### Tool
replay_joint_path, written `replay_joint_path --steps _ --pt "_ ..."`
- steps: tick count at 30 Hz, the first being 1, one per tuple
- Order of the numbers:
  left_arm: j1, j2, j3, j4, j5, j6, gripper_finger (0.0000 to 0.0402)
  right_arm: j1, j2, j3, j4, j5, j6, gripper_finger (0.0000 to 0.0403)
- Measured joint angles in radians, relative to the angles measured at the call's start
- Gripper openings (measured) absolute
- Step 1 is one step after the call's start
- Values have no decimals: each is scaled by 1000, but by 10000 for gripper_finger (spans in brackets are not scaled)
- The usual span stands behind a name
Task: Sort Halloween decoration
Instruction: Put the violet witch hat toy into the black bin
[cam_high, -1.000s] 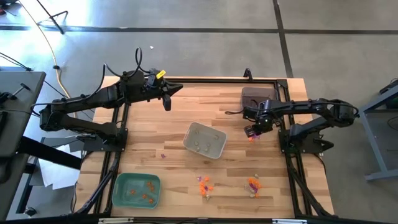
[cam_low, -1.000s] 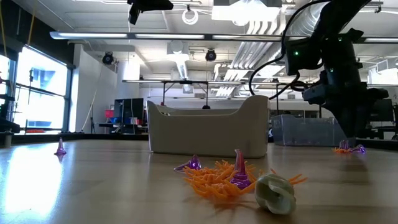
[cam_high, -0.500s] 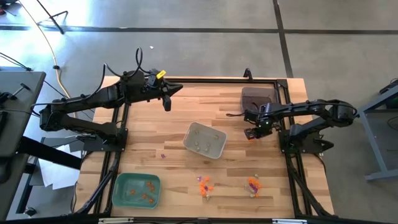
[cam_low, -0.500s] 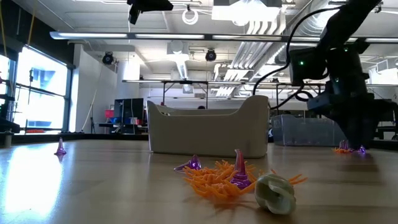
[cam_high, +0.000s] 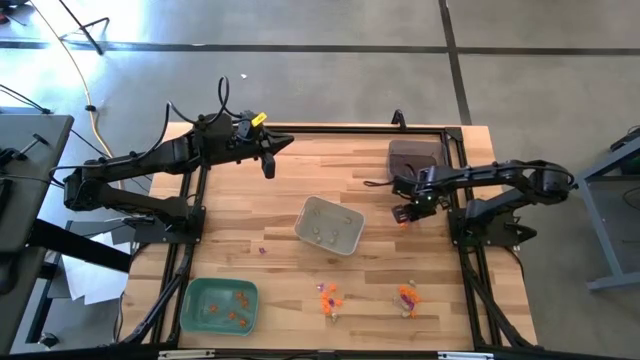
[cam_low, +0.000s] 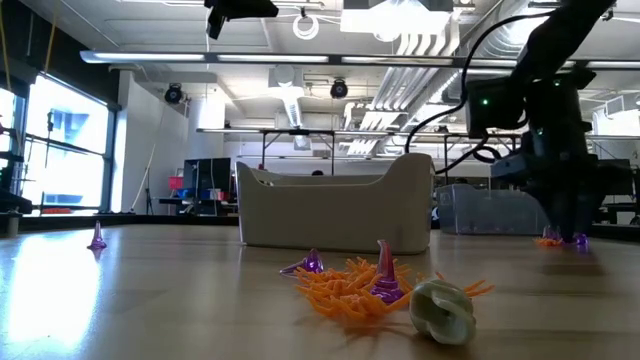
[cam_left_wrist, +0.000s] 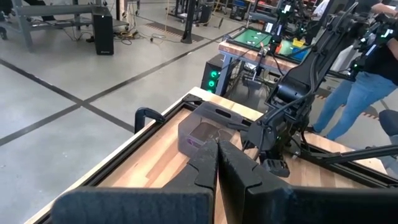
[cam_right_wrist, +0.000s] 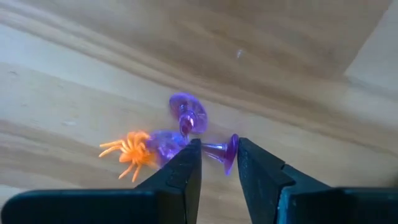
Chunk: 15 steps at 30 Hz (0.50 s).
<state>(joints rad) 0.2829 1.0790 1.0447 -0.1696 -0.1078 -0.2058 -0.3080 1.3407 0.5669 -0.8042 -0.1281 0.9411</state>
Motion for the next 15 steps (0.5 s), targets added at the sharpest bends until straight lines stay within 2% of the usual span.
replay_joint_path --steps 6,15 --pt "0 0 0 -15 0 -2 0 -2 -10 -62 48 -40 49 85" --pt "0 0 0 -17 0 -2 0 -13 1 -2 5 -40 18 82"
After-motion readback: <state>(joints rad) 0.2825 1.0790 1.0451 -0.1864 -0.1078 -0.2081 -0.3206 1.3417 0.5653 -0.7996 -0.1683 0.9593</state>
